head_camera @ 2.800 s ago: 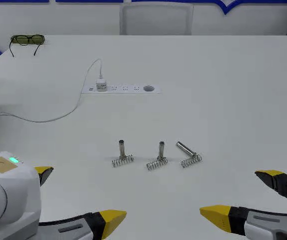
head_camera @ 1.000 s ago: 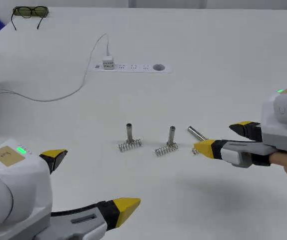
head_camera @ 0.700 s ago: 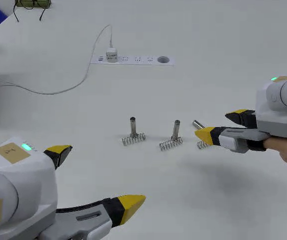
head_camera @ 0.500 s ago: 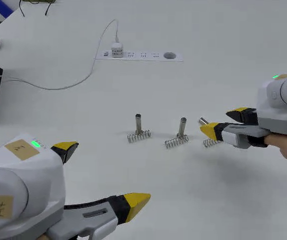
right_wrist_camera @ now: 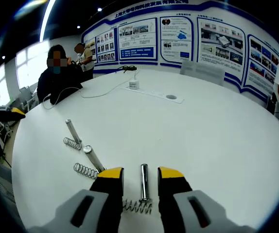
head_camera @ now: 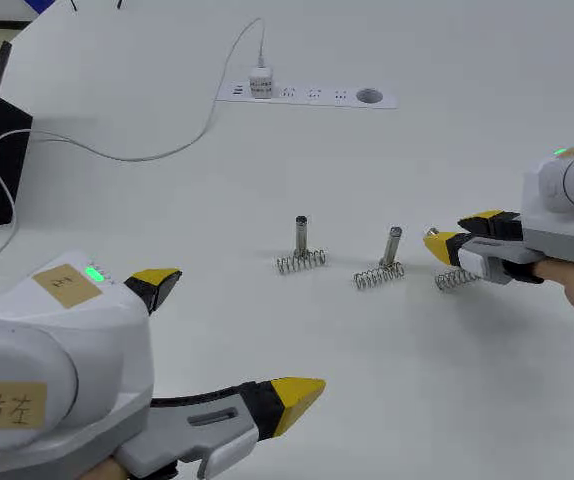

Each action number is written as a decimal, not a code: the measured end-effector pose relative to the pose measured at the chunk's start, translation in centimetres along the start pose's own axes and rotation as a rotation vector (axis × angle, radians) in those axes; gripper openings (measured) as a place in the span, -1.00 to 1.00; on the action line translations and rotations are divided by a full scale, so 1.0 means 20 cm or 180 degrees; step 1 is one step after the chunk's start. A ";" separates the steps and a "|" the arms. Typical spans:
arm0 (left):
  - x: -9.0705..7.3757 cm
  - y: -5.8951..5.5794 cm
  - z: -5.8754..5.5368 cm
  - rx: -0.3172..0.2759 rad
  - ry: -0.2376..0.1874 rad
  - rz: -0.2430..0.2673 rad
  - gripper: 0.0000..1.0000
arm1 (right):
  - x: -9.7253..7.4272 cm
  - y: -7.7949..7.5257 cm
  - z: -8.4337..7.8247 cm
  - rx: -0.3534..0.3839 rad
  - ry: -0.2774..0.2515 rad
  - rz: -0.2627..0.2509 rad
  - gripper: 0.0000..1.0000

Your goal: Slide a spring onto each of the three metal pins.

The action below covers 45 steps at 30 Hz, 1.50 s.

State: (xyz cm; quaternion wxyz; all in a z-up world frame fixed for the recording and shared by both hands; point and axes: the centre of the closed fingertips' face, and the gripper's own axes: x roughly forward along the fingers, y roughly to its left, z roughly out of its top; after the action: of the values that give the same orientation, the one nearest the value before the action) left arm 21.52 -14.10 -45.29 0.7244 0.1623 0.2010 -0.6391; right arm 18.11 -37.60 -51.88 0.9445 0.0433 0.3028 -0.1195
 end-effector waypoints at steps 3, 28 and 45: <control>0.00 0.00 0.00 -0.0005 0.0000 -0.0002 0.87 | 0.02 -0.01 0.00 0.0027 -0.0002 0.0022 -0.46; -0.01 0.02 0.00 -0.0033 -0.0027 0.0006 0.84 | 0.12 -0.02 -0.04 0.0044 0.0056 0.0038 -0.81; -0.01 0.03 0.06 0.0061 -0.0140 0.0064 0.84 | 0.05 -0.04 0.06 0.0151 -0.0069 0.0001 -0.82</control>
State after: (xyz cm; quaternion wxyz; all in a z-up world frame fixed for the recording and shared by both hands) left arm 22.18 -14.42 -44.05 0.7335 0.1571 0.1772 -0.6371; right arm 19.36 -38.68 -51.58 0.9465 0.0644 0.2896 -0.1269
